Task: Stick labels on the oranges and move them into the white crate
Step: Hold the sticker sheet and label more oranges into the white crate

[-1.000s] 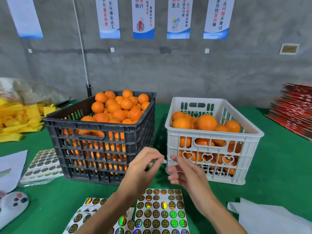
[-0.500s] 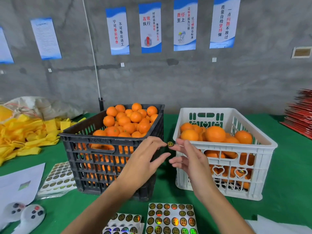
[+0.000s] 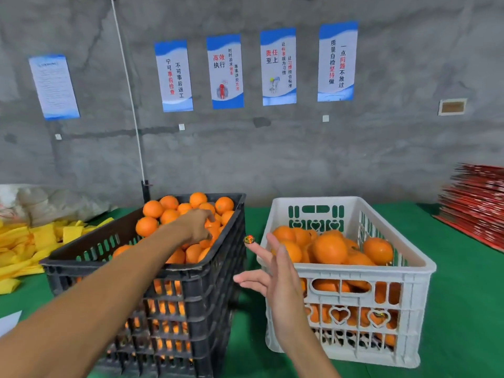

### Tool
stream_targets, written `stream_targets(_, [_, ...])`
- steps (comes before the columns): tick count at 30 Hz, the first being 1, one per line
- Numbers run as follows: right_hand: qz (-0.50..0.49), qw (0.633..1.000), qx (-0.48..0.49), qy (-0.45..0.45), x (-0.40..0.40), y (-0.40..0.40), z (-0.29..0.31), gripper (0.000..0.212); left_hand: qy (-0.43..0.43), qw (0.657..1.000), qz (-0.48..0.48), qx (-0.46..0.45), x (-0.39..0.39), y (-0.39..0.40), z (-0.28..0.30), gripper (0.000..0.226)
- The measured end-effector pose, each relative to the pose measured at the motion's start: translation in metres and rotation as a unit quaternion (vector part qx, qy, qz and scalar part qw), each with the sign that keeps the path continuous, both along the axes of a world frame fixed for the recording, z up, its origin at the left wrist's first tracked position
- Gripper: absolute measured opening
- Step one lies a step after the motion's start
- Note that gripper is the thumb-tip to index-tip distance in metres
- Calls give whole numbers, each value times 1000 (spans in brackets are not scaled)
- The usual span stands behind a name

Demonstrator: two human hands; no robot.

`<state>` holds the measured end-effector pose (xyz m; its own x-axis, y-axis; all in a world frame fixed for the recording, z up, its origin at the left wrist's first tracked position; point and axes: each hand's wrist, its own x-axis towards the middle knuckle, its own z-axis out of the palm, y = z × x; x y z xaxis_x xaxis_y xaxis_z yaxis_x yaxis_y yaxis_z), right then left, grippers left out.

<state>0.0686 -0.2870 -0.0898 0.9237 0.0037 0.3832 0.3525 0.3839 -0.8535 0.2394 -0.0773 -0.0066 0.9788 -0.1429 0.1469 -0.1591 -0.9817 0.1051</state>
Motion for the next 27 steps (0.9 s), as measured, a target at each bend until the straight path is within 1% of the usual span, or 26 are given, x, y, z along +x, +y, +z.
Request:
stream_targets(2, [22,1000,14,3,6,0,-5,63,44,999,-2,-4,14,-4,-5,60])
stream_targets(4, [42,999,24,4,12,-2,-10,66,72,997,-14,14,25,-9,-12,54])
stream_targets(8, [62,997,39,1,20,-5,-17,68,81,996,-20,38,31,-16,-16,46])
stream_targets(10, [60,997,44,7,20,-6,-17,68,47,998,-17,37,22,-17,-7,49])
stream_targets(12, [47,998,50,12,19,-8,-14,64,-43,999,-17,5,8,-19,8,53])
stream_targets(13, [39,998,49,13,18,-8,-12,62,-93,995,-22,-38,-2,-22,16,55])
stream_targets(14, [30,998,45,10,16,-10,-9,61,-142,985,-30,-93,-14,-25,22,57])
stream_targets(16, [3,999,36,-13,12,-14,-2,59,-229,951,-57,-201,-43,-37,28,62])
stream_targets(18, [-33,998,34,-44,5,-21,8,55,-285,907,-116,-286,-80,-49,19,62])
stream_targets(19, [-48,996,41,-57,1,-24,13,53,-294,889,-153,-316,-99,-54,12,62])
stream_targets(21, [-72,993,59,-79,-7,-31,23,49,-292,864,-218,-349,-131,-65,-7,62])
stream_targets(23, [-86,990,58,-99,-15,-34,28,49,-296,846,-258,-361,-148,-76,-25,64])
stream_targets(25, [-87,989,38,-113,-19,-35,29,54,-293,834,-269,-384,-154,-85,-40,67])
stream_targets(27, [-101,988,-7,-114,-22,-35,29,58,-294,828,-269,-394,-155,-92,-53,66])
